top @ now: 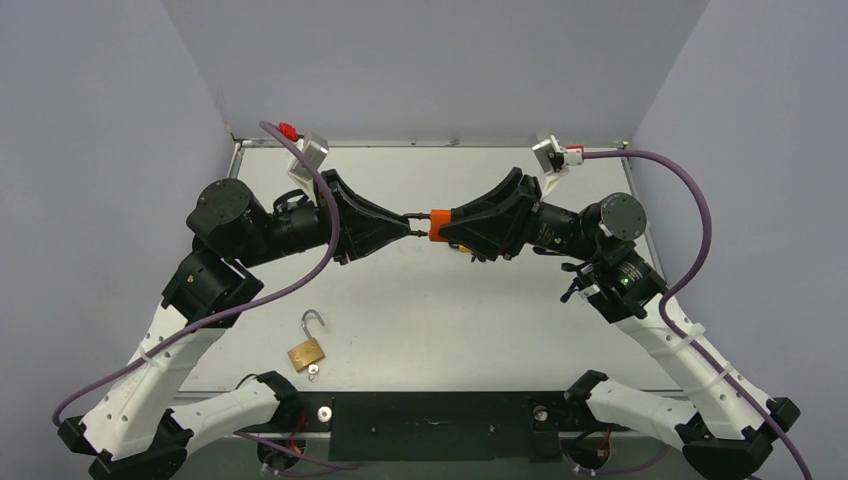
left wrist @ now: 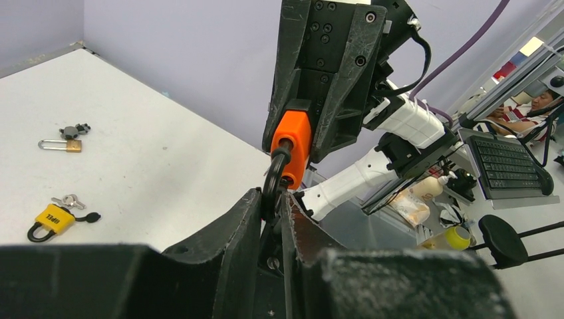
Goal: Lock with the key
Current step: Lock the lock, then place the lock at the center of the board.
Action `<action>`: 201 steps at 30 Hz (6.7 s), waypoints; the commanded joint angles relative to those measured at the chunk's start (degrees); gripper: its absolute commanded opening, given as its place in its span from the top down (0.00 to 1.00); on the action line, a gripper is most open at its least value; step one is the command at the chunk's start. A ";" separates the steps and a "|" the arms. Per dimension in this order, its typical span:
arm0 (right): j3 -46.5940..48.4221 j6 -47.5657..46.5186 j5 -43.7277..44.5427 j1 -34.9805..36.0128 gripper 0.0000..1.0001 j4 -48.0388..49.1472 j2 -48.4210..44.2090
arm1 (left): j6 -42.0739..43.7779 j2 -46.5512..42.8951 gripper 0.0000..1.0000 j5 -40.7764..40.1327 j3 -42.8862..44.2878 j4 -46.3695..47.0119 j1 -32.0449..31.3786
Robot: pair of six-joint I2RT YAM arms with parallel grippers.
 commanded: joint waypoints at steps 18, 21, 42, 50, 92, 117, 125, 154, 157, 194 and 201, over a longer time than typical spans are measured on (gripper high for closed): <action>0.58 -0.45 1.33 1.84 1.00 3.43 0.75 | -3.22 0.73 1.00 4.25 -4.08 8.81 0.23; 0.75 -0.93 1.86 2.34 1.00 2.88 1.29 | -3.90 0.81 1.00 4.44 -4.56 9.99 0.24; 3.23 -3.72 5.37 5.06 1.00 -0.14 5.13 | -5.41 2.24 1.00 4.26 -6.45 11.97 -2.32; 3.22 -4.85 6.08 6.30 1.00 -1.26 6.11 | -5.31 4.13 1.00 4.04 -5.32 12.56 -3.90; -2.68 -5.99 9.58 12.68 1.00 0.01 10.42 | -8.89 11.97 1.00 0.27 7.94 21.88 -8.30; -8.25 -3.31 2.09 -0.65 0.26 3.35 0.10 | 7.75 0.79 1.00 -16.09 -0.39 -2.50 -3.21; -12.11 -1.63 -3.87 -7.62 0.23 4.77 -4.36 | 10.03 -0.56 1.00 -9.13 1.70 -6.99 -0.38; -10.63 -1.60 -7.65 -7.17 0.61 5.97 -3.38 | 5.86 -0.52 1.00 0.57 2.59 -4.44 0.25; -10.04 -2.91 -7.43 -5.91 0.68 4.51 -2.80 | 5.42 -0.50 1.00 0.65 2.17 -3.79 0.33; -13.87 -10.90 18.59 -9.08 1.00 -16.31 -0.33 | 3.82 0.00 1.00 -13.73 -7.82 -8.77 11.21; -13.00 -11.15 34.43 -3.32 1.00 -19.69 7.51 | -0.63 4.91 1.00 -20.78 -17.48 -4.78 10.28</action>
